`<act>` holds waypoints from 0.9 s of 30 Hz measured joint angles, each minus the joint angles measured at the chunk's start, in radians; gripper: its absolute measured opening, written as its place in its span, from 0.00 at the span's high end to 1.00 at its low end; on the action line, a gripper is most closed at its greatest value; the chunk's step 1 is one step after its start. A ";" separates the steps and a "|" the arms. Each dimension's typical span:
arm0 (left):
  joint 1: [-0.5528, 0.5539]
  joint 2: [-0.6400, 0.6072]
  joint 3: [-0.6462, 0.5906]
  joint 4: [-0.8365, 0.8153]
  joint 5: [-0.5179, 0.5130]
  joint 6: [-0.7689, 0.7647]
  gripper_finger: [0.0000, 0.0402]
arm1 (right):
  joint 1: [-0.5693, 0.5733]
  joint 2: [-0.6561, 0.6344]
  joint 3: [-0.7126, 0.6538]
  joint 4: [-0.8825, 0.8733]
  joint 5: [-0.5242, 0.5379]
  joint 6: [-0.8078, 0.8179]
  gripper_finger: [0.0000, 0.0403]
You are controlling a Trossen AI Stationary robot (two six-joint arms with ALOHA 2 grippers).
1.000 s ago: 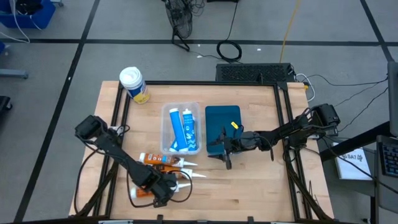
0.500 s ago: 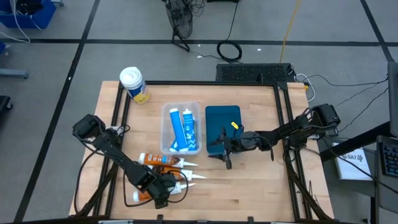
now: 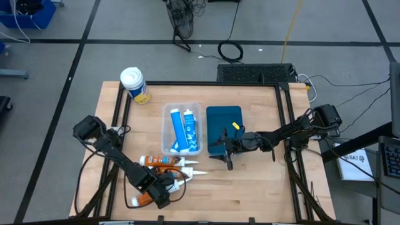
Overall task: Pick & place silicon tubes, Sealant and Lysol wipes
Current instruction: Put the bottom orange sealant into the blue bin
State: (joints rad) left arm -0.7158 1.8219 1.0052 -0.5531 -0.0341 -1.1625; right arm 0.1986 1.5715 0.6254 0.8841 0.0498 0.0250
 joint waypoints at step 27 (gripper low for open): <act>0.027 -0.041 0.094 0.484 0.023 0.562 0.48 | 0.000 0.000 0.000 0.002 0.000 0.001 0.47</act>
State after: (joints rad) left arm -0.6887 1.7813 1.0995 -0.0690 -0.0115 -0.6009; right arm 0.1986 1.5715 0.6254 0.8856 0.0502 0.0257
